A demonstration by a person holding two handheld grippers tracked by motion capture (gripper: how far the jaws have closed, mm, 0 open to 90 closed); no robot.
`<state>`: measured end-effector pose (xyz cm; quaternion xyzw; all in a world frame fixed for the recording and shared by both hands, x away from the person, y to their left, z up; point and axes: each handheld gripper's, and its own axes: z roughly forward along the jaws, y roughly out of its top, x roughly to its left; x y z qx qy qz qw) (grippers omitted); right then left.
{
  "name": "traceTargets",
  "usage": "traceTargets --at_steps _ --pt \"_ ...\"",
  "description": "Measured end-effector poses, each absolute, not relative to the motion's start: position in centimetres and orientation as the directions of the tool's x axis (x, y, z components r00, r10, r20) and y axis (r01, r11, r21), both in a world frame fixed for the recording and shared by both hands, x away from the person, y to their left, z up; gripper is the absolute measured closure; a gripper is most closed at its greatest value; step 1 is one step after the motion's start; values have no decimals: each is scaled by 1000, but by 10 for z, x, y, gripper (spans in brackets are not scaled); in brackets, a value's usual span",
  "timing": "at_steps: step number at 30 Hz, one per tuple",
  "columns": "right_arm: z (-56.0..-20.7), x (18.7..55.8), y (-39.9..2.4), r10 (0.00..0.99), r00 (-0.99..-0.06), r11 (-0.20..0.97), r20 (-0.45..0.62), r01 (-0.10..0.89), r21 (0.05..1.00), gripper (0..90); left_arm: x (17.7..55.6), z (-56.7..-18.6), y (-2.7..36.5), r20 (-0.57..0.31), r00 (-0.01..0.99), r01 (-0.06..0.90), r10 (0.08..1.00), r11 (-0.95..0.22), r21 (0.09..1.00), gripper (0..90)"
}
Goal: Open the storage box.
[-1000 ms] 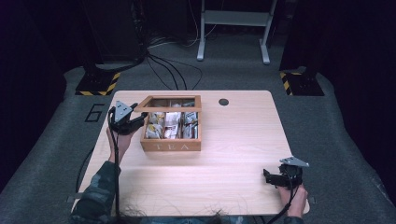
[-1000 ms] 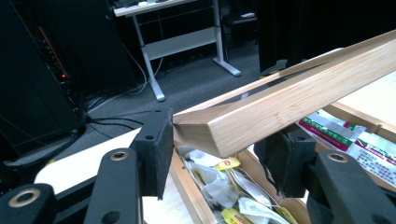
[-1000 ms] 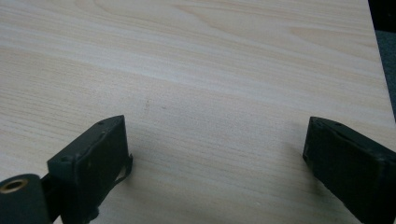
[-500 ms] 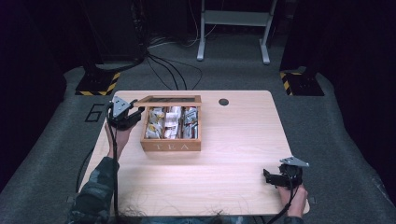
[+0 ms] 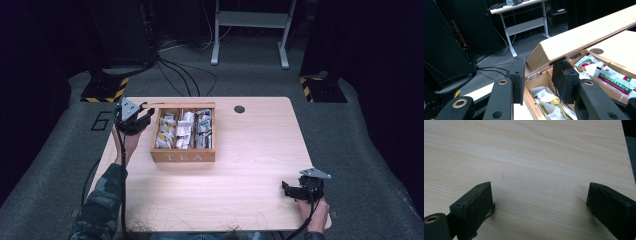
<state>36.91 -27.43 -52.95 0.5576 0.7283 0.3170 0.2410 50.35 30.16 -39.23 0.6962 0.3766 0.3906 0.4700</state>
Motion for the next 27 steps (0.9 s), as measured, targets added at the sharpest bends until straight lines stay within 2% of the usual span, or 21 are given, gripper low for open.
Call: traceTargets --at_steps 27 --pt "-529 369 -274 968 -251 163 12 663 731 63 542 -356 303 156 415 220 896 -266 939 646"
